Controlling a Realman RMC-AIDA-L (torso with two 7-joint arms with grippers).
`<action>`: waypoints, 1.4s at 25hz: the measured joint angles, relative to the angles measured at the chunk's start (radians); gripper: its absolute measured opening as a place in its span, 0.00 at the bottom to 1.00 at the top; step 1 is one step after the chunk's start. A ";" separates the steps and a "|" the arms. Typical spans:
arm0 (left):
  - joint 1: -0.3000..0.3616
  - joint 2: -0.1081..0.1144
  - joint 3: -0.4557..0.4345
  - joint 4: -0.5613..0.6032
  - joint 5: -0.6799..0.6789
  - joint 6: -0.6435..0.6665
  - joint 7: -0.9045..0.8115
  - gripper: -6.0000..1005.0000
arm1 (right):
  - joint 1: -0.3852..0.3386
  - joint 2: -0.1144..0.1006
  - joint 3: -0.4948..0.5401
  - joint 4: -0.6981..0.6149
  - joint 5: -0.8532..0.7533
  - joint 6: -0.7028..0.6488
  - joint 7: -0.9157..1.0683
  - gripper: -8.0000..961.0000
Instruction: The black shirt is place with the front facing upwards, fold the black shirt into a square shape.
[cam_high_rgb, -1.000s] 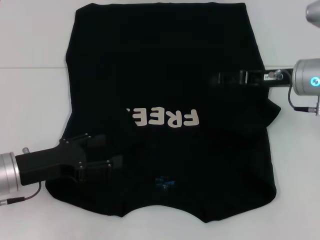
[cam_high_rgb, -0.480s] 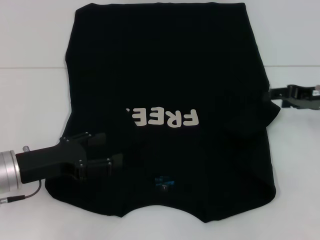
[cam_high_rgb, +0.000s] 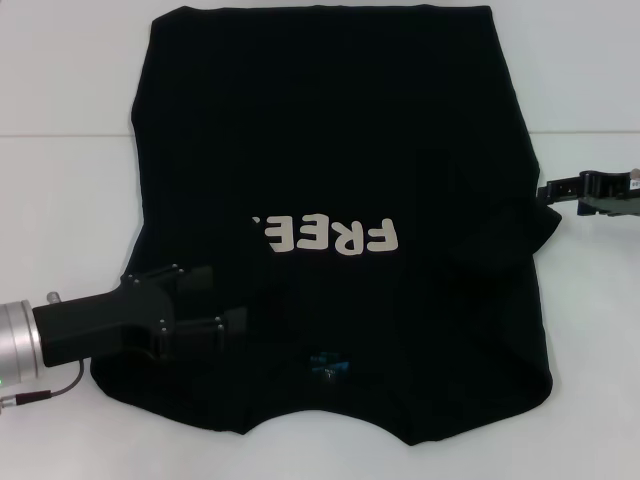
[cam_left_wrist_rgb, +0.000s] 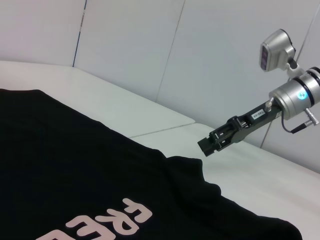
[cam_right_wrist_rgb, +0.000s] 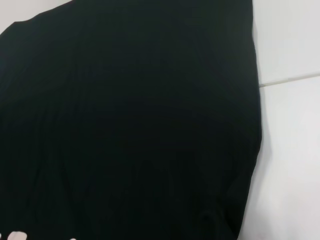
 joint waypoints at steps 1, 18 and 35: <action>0.000 0.000 0.000 0.000 0.000 0.000 0.000 0.87 | 0.002 0.003 0.000 0.004 -0.001 0.009 -0.002 0.77; 0.008 0.000 0.001 0.000 0.000 0.000 -0.001 0.87 | -0.004 0.055 -0.067 0.011 -0.002 0.101 -0.020 0.72; 0.011 -0.002 0.001 0.000 0.000 0.000 -0.002 0.87 | -0.008 0.058 -0.096 0.001 -0.001 0.086 -0.024 0.35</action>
